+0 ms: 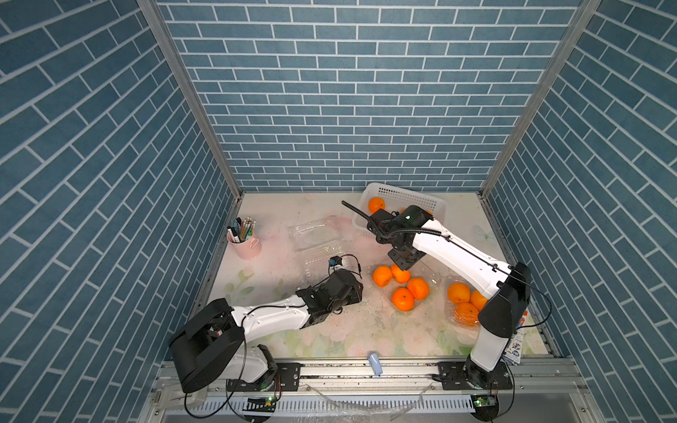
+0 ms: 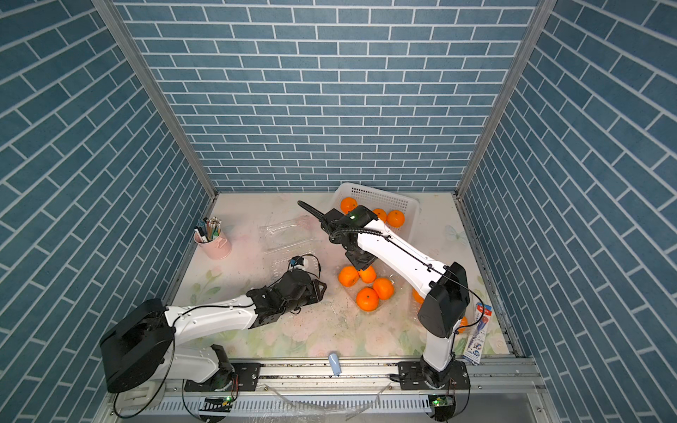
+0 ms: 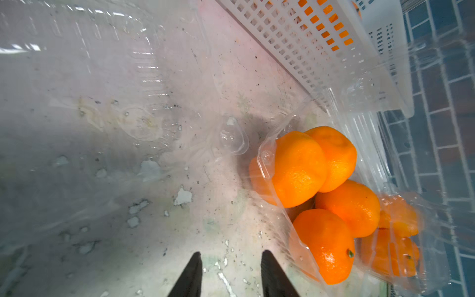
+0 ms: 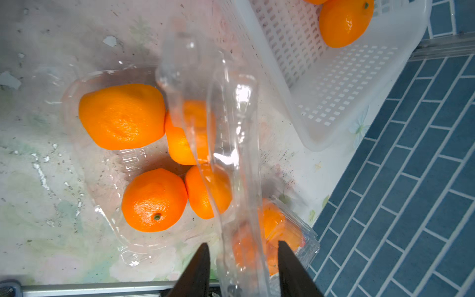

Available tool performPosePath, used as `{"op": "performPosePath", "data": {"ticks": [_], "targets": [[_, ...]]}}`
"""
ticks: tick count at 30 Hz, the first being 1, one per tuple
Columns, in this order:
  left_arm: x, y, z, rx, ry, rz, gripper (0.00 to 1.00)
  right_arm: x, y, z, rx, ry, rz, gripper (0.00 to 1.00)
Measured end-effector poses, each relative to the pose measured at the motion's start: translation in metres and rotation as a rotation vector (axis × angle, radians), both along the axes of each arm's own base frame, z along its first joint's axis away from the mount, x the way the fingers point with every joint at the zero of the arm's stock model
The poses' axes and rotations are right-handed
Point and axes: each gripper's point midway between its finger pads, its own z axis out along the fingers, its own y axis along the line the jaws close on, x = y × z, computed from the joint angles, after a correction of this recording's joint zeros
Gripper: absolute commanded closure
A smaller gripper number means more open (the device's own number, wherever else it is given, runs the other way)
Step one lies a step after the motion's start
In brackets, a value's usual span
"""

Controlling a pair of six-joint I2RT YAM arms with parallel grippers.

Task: Take oranges out of containers
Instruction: Open the packing box at the center of the board.

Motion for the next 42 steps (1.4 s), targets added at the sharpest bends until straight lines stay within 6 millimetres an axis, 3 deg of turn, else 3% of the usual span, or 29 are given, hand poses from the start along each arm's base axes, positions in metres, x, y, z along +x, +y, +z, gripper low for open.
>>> {"op": "performPosePath", "data": {"ticks": [4, 8, 17, 20, 27, 32, 33, 34, 36, 39, 42], "targets": [[0.000, 0.007, 0.004, 0.020, -0.010, 0.003, 0.45, 0.001, -0.014, -0.007, -0.023, 0.013, -0.029, 0.54], [-0.002, 0.010, 0.005, 0.033, -0.017, -0.008, 0.41, -0.002, -0.028, -0.011, -0.008, 0.030, -0.058, 0.71], [-0.006, 0.016, 0.025, 0.039, -0.062, -0.075, 0.31, -0.017, -0.067, -0.017, 0.160, 0.070, -0.182, 0.87], [-0.009, 0.018, 0.035, 0.053, -0.085, -0.108, 0.29, -0.018, -0.067, -0.018, 0.218, 0.085, -0.208, 0.90], [-0.011, 0.028, 0.057, 0.074, -0.135, -0.137, 0.25, -0.034, -0.046, -0.033, 0.383, 0.155, -0.206, 0.91], [-0.013, 0.039, 0.059, 0.091, -0.138, -0.127, 0.21, -0.053, -0.050, -0.050, 0.422, 0.189, -0.251, 0.80], [-0.013, 0.042, 0.059, 0.094, -0.139, -0.123, 0.20, -0.057, -0.052, -0.053, 0.418, 0.191, -0.263, 0.73], [-0.013, 0.044, 0.059, 0.099, -0.137, -0.119, 0.19, -0.060, -0.055, -0.055, 0.416, 0.191, -0.283, 0.59], [-0.013, 0.048, 0.060, 0.106, -0.137, -0.114, 0.17, -0.064, -0.062, -0.058, 0.405, 0.182, -0.317, 0.48], [-0.013, 0.053, 0.060, 0.121, -0.143, -0.108, 0.13, -0.068, -0.073, -0.051, 0.392, 0.137, -0.359, 0.38], [-0.013, 0.058, 0.059, 0.144, -0.146, -0.104, 0.10, -0.069, -0.083, -0.032, 0.405, 0.067, -0.396, 0.34]]}}
